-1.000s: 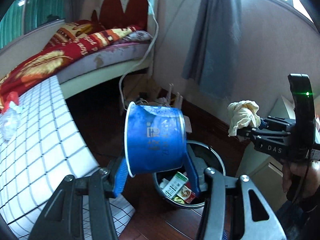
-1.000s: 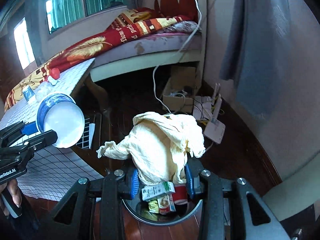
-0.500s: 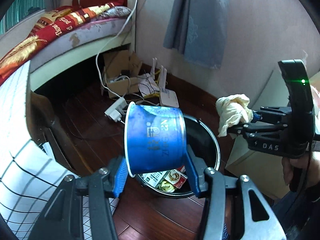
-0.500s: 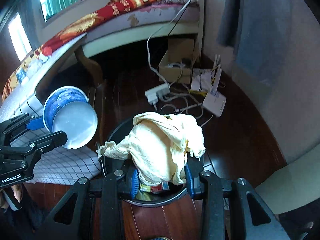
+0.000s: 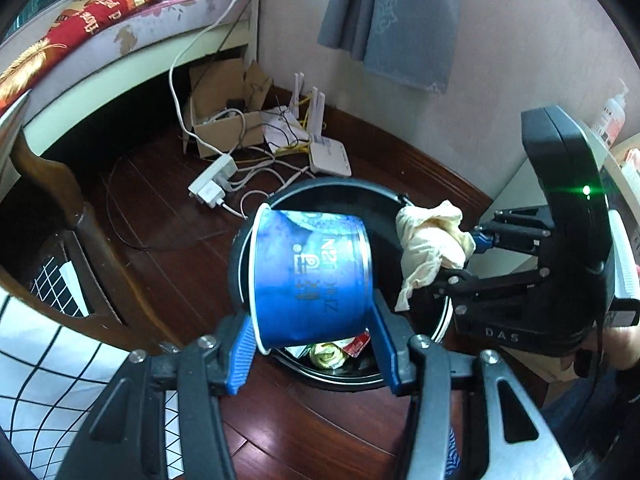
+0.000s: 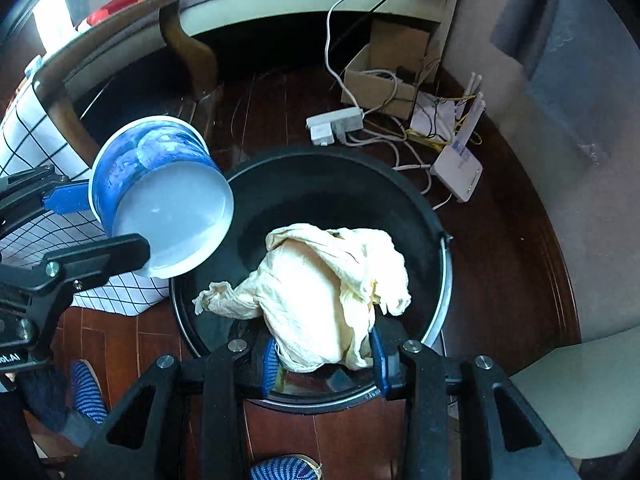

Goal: Collect trash
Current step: 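Carry cloth and blue cup over the black bin and open both tools, then move both open tools back toward the table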

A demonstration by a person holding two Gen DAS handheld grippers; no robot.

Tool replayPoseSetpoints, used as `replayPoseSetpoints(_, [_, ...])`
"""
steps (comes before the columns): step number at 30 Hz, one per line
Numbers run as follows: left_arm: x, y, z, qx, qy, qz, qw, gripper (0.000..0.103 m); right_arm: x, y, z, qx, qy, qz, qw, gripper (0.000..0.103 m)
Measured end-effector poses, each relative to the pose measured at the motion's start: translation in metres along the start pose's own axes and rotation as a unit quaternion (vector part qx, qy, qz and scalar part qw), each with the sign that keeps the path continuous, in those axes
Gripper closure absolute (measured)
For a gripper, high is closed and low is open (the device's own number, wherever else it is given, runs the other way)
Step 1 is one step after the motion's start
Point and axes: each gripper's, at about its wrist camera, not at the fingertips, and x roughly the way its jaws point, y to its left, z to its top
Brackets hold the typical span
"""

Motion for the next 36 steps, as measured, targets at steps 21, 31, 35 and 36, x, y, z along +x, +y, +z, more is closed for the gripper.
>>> replayPoseSetpoints(21, [0.016, 0.018, -0.009, -0.033, 0.015, 0.070, 0.9969, 0.007, 0.014, -0.039, -0.001, 0.036, 0.038, -0.110, 0.993, 0.000])
replayPoseSetpoints(31, [-0.008, 0.014, -0.006, -0.027, -0.008, 0.085, 0.9960, 0.007, -0.010, -0.031, 0.009, 0.035, 0.006, -0.115, 0.993, 0.000])
replayPoseSetpoints(35, [-0.018, 0.012, -0.005, -0.026, -0.016, 0.089, 0.9955, 0.007, -0.022, -0.028, 0.009, 0.037, -0.007, -0.115, 0.993, 0.000])
replayPoseSetpoints(36, [-0.022, 0.012, -0.004, -0.026, -0.018, 0.090, 0.9954, 0.007, -0.024, -0.028, 0.009, 0.037, -0.010, -0.114, 0.993, 0.000])
